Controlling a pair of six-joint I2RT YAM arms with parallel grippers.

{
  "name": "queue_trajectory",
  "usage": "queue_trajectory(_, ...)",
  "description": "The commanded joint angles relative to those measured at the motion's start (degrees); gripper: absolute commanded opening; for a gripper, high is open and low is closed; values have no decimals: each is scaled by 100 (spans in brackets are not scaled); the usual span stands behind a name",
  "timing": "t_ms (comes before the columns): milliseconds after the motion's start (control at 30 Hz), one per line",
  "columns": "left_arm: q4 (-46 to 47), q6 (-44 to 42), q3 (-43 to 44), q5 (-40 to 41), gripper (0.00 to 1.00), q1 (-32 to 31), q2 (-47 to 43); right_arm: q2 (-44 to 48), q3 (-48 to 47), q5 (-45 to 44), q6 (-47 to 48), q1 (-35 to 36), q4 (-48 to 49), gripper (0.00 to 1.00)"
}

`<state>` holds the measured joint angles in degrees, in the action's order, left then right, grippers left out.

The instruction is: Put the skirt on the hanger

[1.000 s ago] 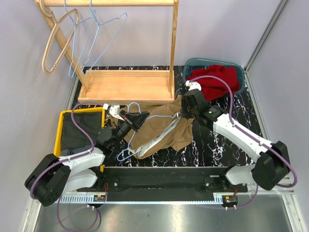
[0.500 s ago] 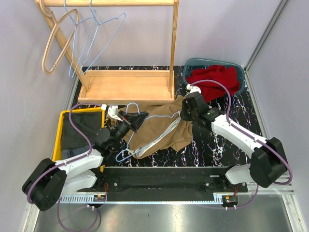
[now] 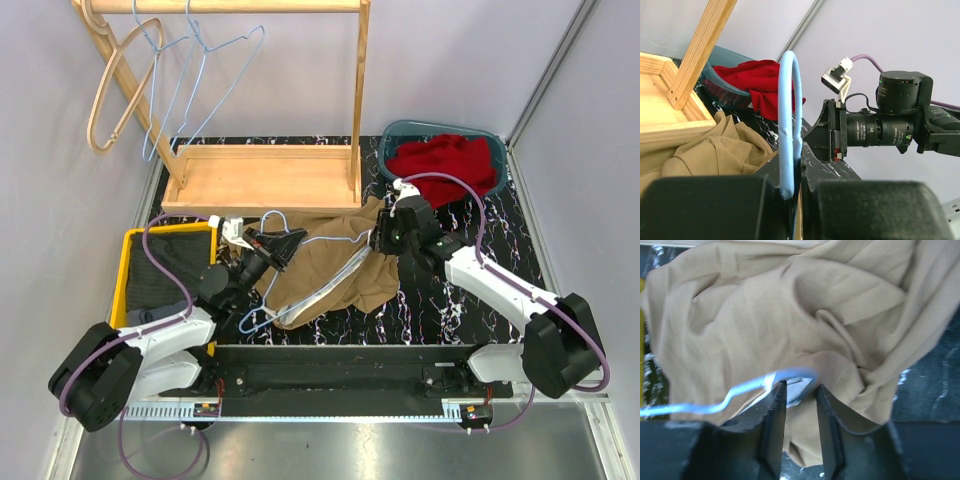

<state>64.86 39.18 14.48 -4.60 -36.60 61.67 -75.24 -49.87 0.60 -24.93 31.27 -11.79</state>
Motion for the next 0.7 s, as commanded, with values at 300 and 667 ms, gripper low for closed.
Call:
queue_trajectory(300,589,90,134,161,0,-84,258,239,-5,239,-311,152,274,68)
queue_trajectory(667,958,231,239,74,0,-102,556,264,29,1475,-30,160,511,71)
